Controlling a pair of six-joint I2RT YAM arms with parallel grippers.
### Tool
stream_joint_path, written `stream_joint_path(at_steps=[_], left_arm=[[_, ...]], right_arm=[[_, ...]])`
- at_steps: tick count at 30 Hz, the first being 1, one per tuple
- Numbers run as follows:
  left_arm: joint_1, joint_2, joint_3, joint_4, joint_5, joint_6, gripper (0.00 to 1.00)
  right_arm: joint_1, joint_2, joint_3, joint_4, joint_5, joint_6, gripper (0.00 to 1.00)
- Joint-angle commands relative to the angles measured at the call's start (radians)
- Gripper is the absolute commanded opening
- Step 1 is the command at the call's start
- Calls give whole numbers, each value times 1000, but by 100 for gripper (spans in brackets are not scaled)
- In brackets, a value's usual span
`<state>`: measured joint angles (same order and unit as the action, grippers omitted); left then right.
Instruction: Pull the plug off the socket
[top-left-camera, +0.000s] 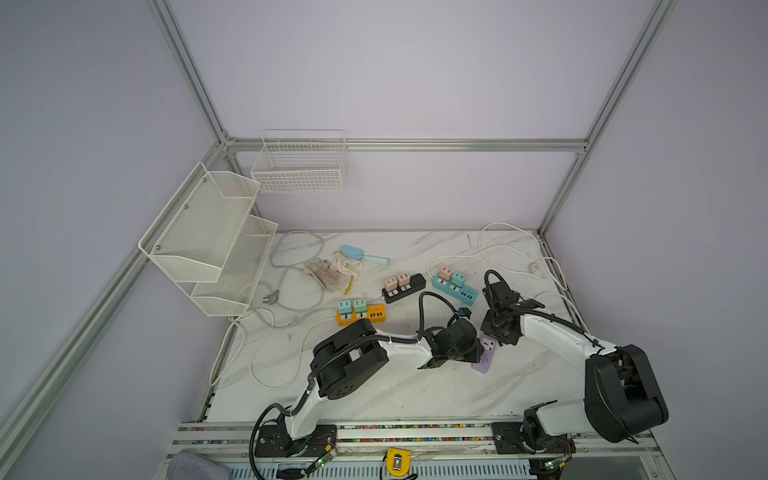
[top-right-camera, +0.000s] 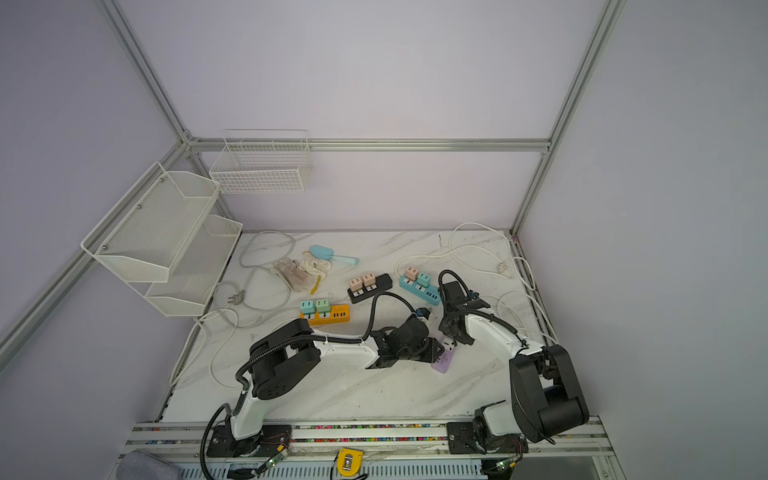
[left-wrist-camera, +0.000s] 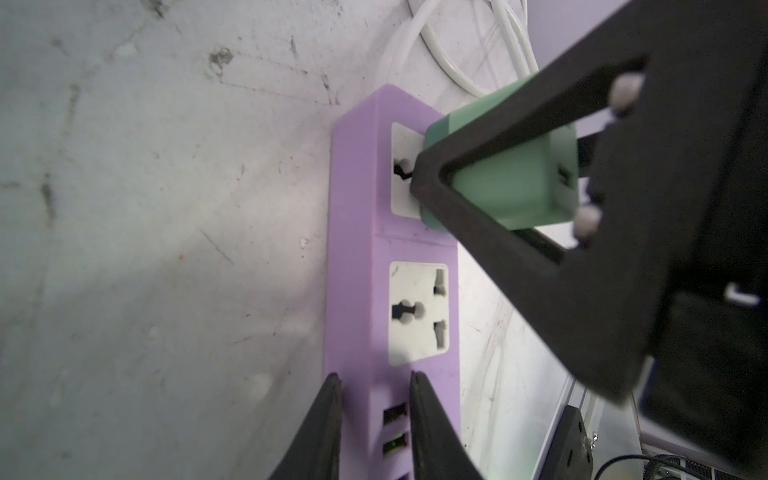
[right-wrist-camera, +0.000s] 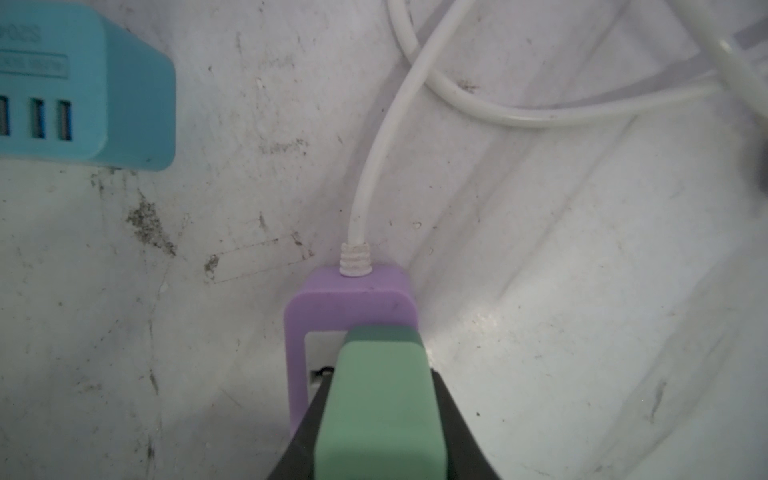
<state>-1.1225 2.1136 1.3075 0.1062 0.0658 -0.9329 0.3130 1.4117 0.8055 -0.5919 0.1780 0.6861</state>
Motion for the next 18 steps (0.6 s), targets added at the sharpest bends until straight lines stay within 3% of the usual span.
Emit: stream_joint_path(at_steps=[1, 18], left_arm=[[-30, 80, 24, -188, 0, 5, 27], [-60, 91, 54, -246, -47, 36, 27]], right_arm=[[8, 5, 33, 15, -4, 25, 20], [-33, -8, 44, -12, -37, -39, 20]])
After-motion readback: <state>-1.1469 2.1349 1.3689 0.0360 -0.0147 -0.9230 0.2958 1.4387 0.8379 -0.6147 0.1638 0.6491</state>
